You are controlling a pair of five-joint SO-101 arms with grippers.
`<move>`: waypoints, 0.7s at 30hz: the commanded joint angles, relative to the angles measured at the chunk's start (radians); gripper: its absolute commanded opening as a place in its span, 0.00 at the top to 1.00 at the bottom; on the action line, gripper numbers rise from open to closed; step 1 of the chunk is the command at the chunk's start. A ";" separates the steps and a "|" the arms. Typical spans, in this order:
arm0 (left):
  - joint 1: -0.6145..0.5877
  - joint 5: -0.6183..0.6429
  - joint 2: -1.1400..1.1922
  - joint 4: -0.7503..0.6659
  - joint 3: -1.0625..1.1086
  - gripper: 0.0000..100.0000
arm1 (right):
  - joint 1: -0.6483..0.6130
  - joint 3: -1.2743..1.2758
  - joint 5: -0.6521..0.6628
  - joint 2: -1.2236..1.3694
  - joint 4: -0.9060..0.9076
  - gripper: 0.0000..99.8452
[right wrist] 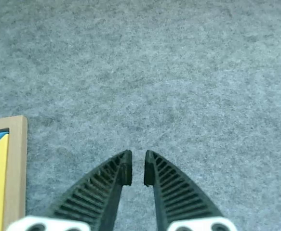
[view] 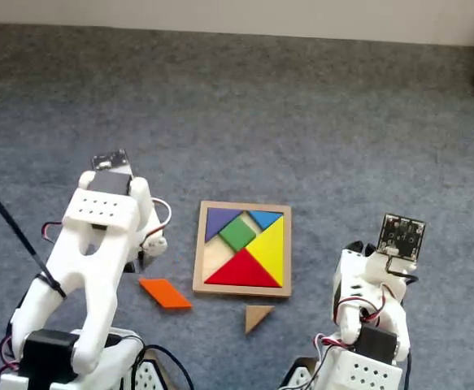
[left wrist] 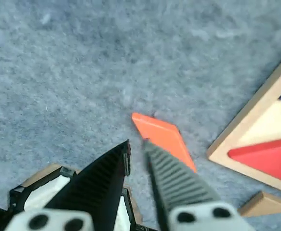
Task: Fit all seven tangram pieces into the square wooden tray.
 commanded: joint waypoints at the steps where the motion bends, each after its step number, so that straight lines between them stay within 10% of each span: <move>1: -0.012 -0.002 -0.024 -0.014 0.028 0.75 | -0.016 0.104 -0.005 -0.005 -0.004 0.95; 21: 0.039 0.066 -0.025 -0.462 0.414 0.68 | -0.016 0.104 -0.005 -0.005 -0.004 0.95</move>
